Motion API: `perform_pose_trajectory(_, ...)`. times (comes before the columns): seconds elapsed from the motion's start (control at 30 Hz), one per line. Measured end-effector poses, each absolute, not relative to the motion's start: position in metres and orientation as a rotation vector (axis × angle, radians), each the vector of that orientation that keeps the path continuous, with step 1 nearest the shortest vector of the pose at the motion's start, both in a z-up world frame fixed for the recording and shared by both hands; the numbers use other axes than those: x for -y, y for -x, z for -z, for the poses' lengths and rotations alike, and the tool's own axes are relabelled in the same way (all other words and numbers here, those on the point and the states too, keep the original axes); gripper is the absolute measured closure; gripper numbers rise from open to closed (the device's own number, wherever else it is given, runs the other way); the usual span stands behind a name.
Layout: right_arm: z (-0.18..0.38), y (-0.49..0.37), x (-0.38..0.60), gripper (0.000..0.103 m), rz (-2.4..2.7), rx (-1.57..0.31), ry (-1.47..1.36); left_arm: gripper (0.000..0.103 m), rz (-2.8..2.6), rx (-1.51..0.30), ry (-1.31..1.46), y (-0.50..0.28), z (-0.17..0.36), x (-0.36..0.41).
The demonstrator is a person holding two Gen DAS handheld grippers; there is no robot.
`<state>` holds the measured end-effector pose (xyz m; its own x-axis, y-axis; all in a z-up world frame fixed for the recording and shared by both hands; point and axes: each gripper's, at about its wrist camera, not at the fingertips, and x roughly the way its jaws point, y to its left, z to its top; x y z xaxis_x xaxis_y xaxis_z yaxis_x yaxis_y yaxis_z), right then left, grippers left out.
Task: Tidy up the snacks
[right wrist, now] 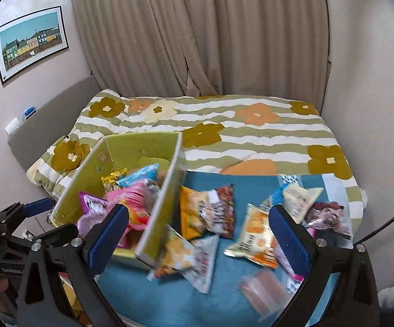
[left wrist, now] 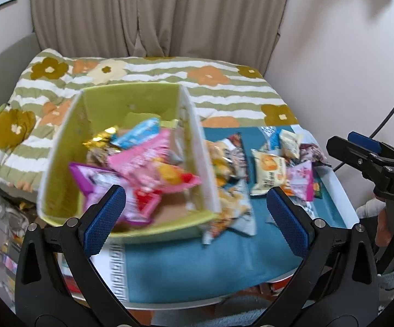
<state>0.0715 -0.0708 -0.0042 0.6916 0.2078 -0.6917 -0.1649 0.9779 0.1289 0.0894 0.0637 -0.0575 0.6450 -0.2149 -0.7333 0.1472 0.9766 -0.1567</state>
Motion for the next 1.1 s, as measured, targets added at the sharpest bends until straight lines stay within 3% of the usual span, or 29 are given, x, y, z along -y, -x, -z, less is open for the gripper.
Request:
perform_pose_trajectory(0.53, 0.075, -0.047, 0.182, 0.001, -0.396, -0.885, 0.026, 0.001, 0.013, -0.849, -0.014, -0.07, 0.121, 0.072)
perform_pose_trajectory(1.1, 0.192, -0.047, 0.177, 0.001, -0.499, -1.02, 0.123, 0.0, -0.153, -0.951, -0.352, -0.129, 0.221, 0.116)
